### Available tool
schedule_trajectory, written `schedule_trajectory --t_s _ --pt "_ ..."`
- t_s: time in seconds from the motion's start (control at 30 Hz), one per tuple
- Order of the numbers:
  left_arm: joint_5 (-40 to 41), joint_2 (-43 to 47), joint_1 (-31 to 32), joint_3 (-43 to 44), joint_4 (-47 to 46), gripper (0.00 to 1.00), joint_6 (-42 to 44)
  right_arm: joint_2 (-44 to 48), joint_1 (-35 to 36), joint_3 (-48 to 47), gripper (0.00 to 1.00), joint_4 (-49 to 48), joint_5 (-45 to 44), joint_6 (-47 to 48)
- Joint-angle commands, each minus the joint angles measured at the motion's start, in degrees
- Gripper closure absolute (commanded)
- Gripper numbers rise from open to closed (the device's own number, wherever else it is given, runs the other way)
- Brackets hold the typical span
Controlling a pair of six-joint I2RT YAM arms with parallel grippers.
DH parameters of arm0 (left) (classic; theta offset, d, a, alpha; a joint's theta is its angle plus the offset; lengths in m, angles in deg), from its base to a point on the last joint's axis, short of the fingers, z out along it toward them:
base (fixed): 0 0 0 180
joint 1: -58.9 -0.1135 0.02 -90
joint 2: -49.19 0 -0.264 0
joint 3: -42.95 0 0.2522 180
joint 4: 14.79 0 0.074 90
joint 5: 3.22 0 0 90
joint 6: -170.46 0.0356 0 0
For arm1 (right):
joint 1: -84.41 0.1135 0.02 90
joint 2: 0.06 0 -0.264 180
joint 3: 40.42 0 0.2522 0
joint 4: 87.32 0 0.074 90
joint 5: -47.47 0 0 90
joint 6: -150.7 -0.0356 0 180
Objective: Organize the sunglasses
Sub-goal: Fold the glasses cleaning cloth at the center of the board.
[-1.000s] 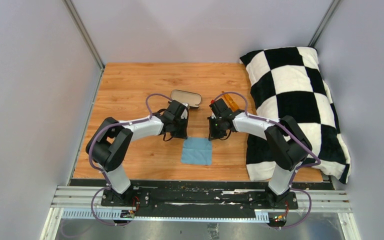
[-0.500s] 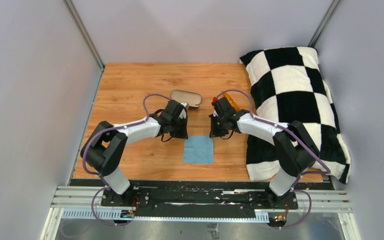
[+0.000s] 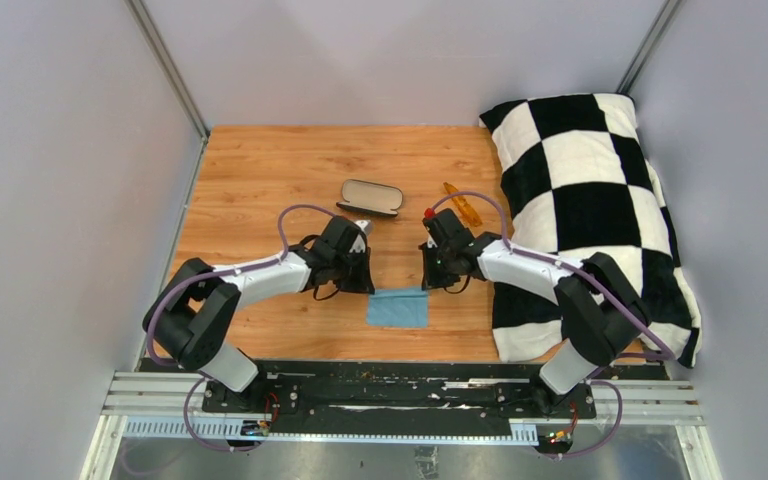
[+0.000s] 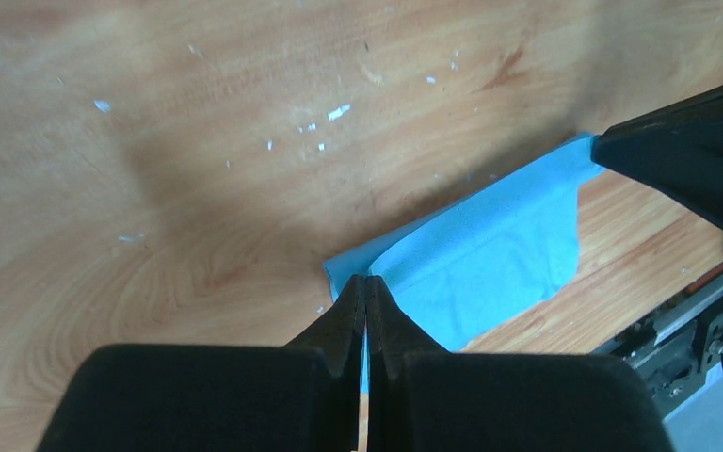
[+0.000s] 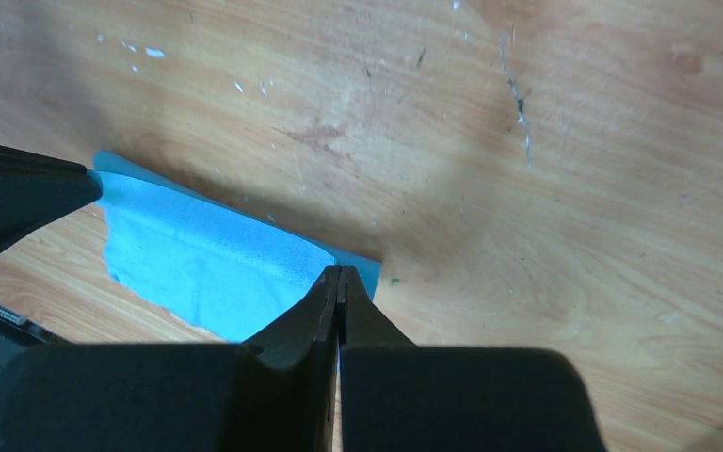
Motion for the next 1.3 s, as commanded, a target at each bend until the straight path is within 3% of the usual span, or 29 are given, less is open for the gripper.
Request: schedule_trajectory --t_s 0.0,0.67,1.27 --pt "-0.7 1.5 1.3 -1.9 -1.6 1.00 -1.5 2.2 1.4 2.4 1.00 1.0 -0.2 0.5" --pt "0.6 2.6 3.9 -3.4 0.5 1.00 -2.0 4.0 7.5 5.9 1.00 3.5 0.4 1.2" --pt "1.2 4.7 5.0 -6.4 0.6 1.00 -2.1 5.9 8.1 8.4 1.00 3.0 0.2 0.0"
